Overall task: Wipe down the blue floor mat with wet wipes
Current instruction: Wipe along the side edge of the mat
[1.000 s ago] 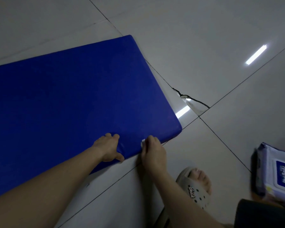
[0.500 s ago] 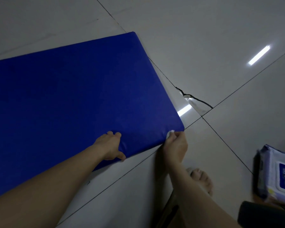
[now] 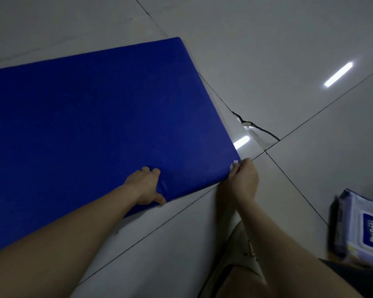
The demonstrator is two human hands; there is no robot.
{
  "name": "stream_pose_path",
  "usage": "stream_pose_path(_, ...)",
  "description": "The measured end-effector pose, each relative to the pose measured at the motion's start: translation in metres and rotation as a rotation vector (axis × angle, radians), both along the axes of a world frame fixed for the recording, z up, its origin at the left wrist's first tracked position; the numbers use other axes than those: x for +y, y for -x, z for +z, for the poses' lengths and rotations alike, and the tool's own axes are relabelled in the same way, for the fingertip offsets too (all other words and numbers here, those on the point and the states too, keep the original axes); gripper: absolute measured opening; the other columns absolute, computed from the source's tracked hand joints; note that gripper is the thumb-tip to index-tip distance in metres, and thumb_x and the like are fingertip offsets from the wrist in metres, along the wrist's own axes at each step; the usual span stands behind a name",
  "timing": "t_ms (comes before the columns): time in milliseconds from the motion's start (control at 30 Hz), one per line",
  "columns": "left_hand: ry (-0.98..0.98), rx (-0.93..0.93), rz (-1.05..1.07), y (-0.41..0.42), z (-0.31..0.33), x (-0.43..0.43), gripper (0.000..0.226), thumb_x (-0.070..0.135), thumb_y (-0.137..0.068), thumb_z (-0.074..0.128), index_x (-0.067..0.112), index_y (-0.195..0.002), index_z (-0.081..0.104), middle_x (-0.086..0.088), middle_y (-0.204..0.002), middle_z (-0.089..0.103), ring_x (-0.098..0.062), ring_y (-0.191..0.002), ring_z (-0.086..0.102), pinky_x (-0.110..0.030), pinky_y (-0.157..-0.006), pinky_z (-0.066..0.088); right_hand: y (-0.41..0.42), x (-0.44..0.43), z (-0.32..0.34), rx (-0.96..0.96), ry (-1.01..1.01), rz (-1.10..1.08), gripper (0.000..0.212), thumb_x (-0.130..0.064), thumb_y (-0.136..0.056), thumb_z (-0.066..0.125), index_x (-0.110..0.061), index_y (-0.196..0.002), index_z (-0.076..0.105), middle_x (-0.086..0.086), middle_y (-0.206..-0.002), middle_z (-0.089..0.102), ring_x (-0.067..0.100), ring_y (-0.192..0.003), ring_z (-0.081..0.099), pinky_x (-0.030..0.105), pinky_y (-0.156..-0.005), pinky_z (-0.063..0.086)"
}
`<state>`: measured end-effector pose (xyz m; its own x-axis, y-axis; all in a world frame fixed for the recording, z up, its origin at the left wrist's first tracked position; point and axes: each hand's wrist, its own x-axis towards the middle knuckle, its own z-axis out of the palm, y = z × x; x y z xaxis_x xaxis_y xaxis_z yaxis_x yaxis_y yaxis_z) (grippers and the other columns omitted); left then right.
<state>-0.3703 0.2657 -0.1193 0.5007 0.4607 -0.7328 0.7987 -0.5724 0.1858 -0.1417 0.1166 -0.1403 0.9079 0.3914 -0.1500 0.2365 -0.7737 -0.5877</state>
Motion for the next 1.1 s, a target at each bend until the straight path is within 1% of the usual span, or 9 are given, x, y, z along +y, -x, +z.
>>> stream_pose_path(100, -0.004, -0.003, 0.004, -0.001, -0.002, 0.000, 0.088, 0.065, -0.076, 0.077, 0.019, -0.139, 0.037, -0.008, -0.134, 0.042, -0.027, -0.118, 0.047, -0.038, -0.100, 0.046, 0.042, 0.003, -0.001, 0.085, -0.061, -0.013, 0.018, -0.026, -0.106, 0.043, -0.018, -0.092, 0.053, -0.003, -0.085, 0.055, 0.015, -0.078, 0.055, 0.030, -0.069, 0.040)
stream_pose_path(267, -0.026, -0.028, 0.002, 0.003, -0.004, 0.000, 0.089, 0.065, -0.077, 0.076, 0.018, -0.141, 0.036, -0.010, -0.135, 0.042, -0.027, -0.117, 0.048, -0.036, -0.096, 0.046, 0.134, 0.005, -0.007, 0.072, -0.002, 0.333, 0.009, -0.015, -0.101, 0.051, -0.020, -0.093, 0.052, -0.004, -0.093, 0.055, 0.010, -0.076, 0.053, 0.025, -0.068, 0.046)
stream_pose_path(367, -0.047, -0.041, 0.011, 0.007, -0.006, -0.002, 0.085, 0.063, -0.081, 0.073, 0.017, -0.141, 0.035, -0.011, -0.136, 0.042, -0.028, -0.116, 0.049, -0.036, -0.093, 0.045, 0.153, 0.009, -0.005, 0.057, 0.094, 0.753, 0.004, -0.010, -0.096, 0.054, -0.015, -0.096, 0.054, 0.004, -0.097, 0.057, 0.016, -0.077, 0.050, 0.031, -0.069, 0.043)
stream_pose_path(467, -0.059, -0.040, 0.004, 0.004, -0.001, -0.004, 0.091, 0.066, -0.077, 0.074, 0.016, -0.142, 0.034, -0.012, -0.135, 0.042, -0.028, -0.117, 0.049, -0.036, -0.093, 0.046, 0.120, 0.017, 0.012, -0.037, 0.187, 1.103, 0.005, -0.016, -0.097, 0.056, -0.012, -0.099, 0.057, 0.008, -0.097, 0.059, 0.023, -0.080, 0.057, 0.042, -0.074, 0.052)
stream_pose_path(633, -0.165, -0.010, -0.095, 0.009, -0.006, -0.016, 0.098, 0.068, -0.058, 0.084, 0.018, -0.129, 0.038, -0.008, -0.122, 0.045, -0.024, -0.104, 0.050, -0.035, -0.084, 0.052, 0.044, 0.049, 0.034, -0.314, 0.270, 0.982, 0.015, -0.028, -0.100, 0.046, -0.014, -0.098, 0.048, 0.004, -0.096, 0.049, 0.019, -0.072, 0.048, 0.033, -0.058, 0.041)
stream_pose_path(767, -0.255, -0.039, -0.159, 0.009, -0.001, -0.014, 0.082, 0.061, -0.074, 0.075, 0.017, -0.133, 0.039, -0.008, -0.119, 0.049, -0.023, -0.098, 0.054, -0.034, -0.076, 0.052, 0.021, 0.087, 0.058, -0.237, 0.427, 1.123, 0.020, -0.007, -0.096, 0.051, -0.013, -0.114, 0.045, 0.008, -0.106, 0.054, 0.022, -0.071, 0.054, 0.034, -0.060, 0.047)
stream_pose_path(867, -0.399, -0.048, -0.155, 0.014, 0.018, -0.020, 0.076, 0.067, -0.080, 0.065, 0.015, -0.129, 0.039, -0.008, -0.115, 0.048, -0.023, -0.094, 0.051, -0.034, -0.063, 0.045, 0.019, 0.110, 0.082, -0.237, 0.523, 1.218, 0.022, -0.005, -0.096, 0.047, -0.014, -0.116, 0.049, 0.010, -0.107, 0.058, 0.025, -0.072, 0.051, 0.034, -0.061, 0.040)
stream_pose_path(967, -0.550, -0.060, -0.023, 0.014, 0.046, -0.023, 0.061, 0.052, -0.086, 0.063, 0.014, -0.127, 0.037, -0.010, -0.114, 0.045, -0.025, -0.097, 0.047, -0.036, -0.066, 0.044, 0.022, 0.118, 0.107, -0.297, 0.603, 1.297, 0.021, -0.016, -0.099, 0.046, -0.013, -0.120, 0.049, 0.010, -0.110, 0.054, 0.024, -0.073, 0.052, 0.034, -0.061, 0.040)
stream_pose_path(1100, -0.625, -0.045, 0.074, 0.010, 0.093, -0.007, 0.044, 0.013, -0.087, 0.064, 0.009, -0.126, 0.044, -0.011, -0.105, 0.054, -0.028, -0.088, 0.056, -0.037, -0.065, 0.050, 0.031, 0.125, 0.148, -0.425, 0.634, 1.431, 0.054, -0.065, -0.094, 0.048, -0.019, -0.123, 0.046, 0.004, -0.108, 0.048, 0.021, -0.085, 0.055, 0.036, -0.069, 0.050)
